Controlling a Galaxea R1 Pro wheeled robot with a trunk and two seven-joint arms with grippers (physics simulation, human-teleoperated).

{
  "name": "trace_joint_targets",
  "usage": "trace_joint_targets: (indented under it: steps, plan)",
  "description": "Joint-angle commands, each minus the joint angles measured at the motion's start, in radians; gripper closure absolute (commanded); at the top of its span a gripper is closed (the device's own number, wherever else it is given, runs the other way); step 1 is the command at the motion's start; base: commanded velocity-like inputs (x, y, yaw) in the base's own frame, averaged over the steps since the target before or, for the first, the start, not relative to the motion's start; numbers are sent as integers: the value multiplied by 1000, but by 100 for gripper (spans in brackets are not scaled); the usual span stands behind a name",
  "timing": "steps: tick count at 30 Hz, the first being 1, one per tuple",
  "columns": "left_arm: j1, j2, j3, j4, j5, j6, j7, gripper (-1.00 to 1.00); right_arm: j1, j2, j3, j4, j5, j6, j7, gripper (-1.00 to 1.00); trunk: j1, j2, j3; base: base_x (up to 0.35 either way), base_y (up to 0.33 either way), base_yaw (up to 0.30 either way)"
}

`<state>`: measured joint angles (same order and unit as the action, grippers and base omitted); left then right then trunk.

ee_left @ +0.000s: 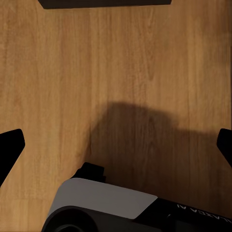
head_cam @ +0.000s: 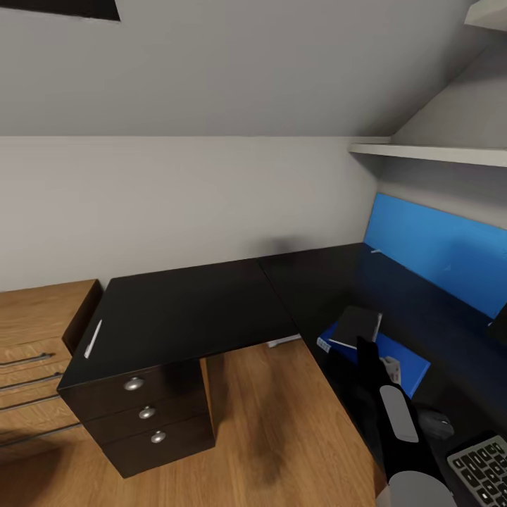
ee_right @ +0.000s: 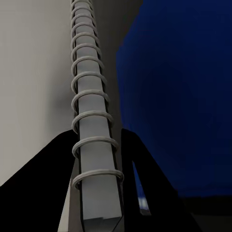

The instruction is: In the bedroom, organize the workspace by keeping the computer under the desk, ensuring the monitor is on the desk, placing the keyboard on the desk next to the monitor, placing the mouse on the desk next to the keyboard, moving the folder from the swivel chair onto the desk next to the mouse, stacking the notebook on top of the folder with the pen on top of the notebook, and positioning the swivel chair next to the desk.

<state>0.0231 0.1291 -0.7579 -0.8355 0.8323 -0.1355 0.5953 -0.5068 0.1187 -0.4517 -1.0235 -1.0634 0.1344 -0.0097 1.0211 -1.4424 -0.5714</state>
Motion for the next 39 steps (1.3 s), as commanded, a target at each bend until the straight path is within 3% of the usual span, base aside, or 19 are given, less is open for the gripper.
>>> trace_joint_targets:
  steps: [1,17,39]
  plan:
    - [0,1,-5,-2,11,-7,5,-100,-1,1,-4,-2,-8,7,-1,100,0,-1,-1,0,0,-217]
    - [0,1,-3,-2,11,-7,3,-100,-1,1,-4,-3,-7,6,-1,100,0,-1,-1,0,0,-234]
    - [-1,1,-3,-2,11,-7,3,-100,-1,3,-3,0,-10,8,1,100,0,-1,-1,-39,75,-14]
